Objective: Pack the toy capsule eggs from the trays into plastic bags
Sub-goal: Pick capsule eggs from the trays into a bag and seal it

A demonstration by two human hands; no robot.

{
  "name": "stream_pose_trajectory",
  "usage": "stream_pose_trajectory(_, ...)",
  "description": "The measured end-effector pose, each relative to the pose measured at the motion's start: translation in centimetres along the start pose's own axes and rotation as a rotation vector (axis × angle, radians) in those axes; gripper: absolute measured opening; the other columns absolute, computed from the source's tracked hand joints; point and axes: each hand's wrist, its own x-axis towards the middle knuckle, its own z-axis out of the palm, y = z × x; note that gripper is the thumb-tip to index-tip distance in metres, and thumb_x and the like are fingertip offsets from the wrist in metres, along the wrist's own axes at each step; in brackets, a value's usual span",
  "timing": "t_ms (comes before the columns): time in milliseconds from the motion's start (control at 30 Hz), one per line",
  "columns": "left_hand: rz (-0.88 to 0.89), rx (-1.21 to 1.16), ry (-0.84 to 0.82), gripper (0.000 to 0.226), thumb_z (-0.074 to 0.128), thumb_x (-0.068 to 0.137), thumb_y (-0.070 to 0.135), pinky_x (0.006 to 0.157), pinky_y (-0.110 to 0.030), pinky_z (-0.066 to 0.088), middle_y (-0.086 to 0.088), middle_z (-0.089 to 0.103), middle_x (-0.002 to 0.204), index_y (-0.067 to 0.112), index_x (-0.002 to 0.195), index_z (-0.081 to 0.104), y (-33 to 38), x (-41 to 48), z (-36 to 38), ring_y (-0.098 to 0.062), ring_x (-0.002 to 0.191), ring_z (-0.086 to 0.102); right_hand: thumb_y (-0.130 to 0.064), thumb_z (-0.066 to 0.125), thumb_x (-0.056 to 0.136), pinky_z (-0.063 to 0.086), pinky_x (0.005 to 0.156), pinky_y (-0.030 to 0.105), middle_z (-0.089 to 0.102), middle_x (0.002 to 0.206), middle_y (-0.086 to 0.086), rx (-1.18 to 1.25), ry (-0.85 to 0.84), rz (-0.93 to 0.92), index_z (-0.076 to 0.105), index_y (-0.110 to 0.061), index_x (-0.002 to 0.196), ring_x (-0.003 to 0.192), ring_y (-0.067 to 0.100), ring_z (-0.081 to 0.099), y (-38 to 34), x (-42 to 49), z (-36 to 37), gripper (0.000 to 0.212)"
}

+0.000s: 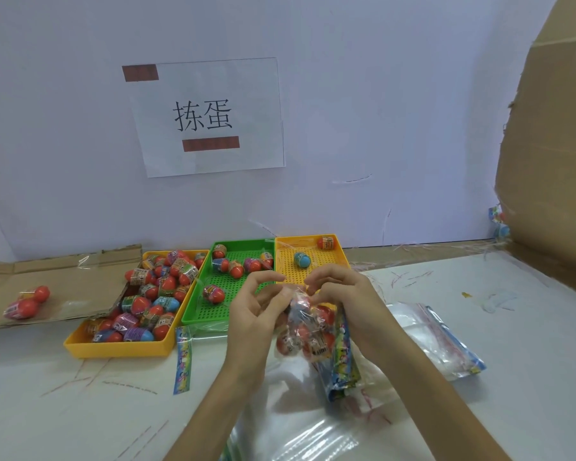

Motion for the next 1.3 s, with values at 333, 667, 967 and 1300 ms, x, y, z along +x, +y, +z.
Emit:
stream_pose_trajectory(333,-0.183,-0.123,-0.078,0.073,0.084,0.069,0.044,0.079,-0.047,0.062,-0.013,0.072,0.118,0.009,0.127,0.054,0.8,0.8,-0.6,-0.034,0.104,0.072,-0.002,0.063,0.090,0.055,0.063,0.037,0.073,0.096,0.016,0.322,0.116,0.050,0.072,-0.007,0.110,0.078,0.028,0.071,-0.2,0.2,-1.2,0.022)
stream_pose_trajectory(667,0.014,0.069,0.068,0.023,0.071,0.092,0.013,0.069,-0.040,0.062,-0.015,0.074,0.089,0.024,0.110,0.062,0.3,0.8,-0.9,-0.031,0.081,0.073,0.011,0.059,0.085,0.053,0.066,0.021,0.071,0.097,0.001,-0.213,0.216,-0.140,0.061,-0.026,0.109,0.091,0.020,0.071,0.6,0.7,-1.3,0.044)
stream_pose_trajectory(967,0.271,0.374,-0.058,0.028,0.070,0.094,0.006,0.055,-0.013,0.047,0.019,0.066,0.069,0.032,0.106,0.068,0.5,0.3,-0.8,-0.001,0.061,0.063,-0.019,0.072,0.092,0.052,0.067,0.017,0.075,0.090,-0.001,-0.101,0.102,-0.311,0.076,-0.032,0.091,0.083,0.008,0.070,0.2,0.3,-1.2,0.014)
stream_pose_trajectory(1300,0.168,0.259,0.017,0.015,0.070,0.094,0.015,0.066,-0.021,0.053,0.005,0.072,0.078,0.028,0.089,0.078,0.1,0.9,-1.1,-0.007,0.067,0.060,-0.028,0.071,0.084,0.053,0.055,0.020,0.071,0.085,-0.005,-0.152,0.108,-0.353,0.073,-0.024,0.091,0.077,0.008,0.069,-0.1,0.0,-0.8,0.009)
